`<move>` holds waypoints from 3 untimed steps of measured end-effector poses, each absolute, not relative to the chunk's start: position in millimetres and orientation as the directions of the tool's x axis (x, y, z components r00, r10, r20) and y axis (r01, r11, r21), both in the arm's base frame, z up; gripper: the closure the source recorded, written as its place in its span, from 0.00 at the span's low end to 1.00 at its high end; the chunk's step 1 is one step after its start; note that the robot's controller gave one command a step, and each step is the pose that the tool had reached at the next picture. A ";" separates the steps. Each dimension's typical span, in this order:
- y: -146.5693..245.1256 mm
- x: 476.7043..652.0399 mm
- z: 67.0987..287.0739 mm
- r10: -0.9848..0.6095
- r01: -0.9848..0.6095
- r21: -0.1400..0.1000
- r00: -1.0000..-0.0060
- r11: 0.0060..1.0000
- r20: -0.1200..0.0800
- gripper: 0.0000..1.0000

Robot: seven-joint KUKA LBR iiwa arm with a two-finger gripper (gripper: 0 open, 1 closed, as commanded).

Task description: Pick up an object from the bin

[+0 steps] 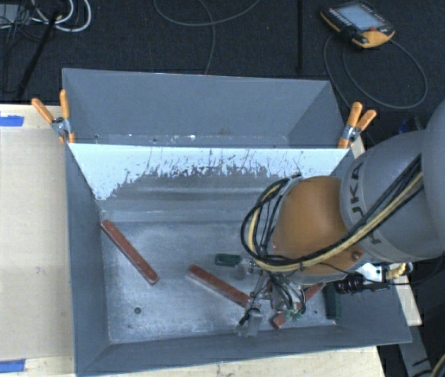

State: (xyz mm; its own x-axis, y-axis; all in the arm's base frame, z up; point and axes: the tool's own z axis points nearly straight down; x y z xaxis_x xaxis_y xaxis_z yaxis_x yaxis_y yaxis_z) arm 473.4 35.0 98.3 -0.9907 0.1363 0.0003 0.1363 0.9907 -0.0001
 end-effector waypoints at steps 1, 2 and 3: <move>31.0 475.6 69.3 0.218 0.218 0.001 -0.976 0.976 -0.003 0.00; 31.0 486.0 69.2 0.260 0.260 0.000 -0.966 0.966 0.001 1.00; 31.0 486.0 69.2 0.260 0.260 0.000 -0.966 0.966 0.001 1.00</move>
Offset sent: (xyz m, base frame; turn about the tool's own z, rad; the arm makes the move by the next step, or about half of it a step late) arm 0.0130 -0.0040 -0.0283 0.1279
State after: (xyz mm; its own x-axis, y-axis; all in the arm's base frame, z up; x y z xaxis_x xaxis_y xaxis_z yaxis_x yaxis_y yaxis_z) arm 486.0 31.0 69.2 -0.9655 0.2602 0.0012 0.2602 0.9655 -0.0002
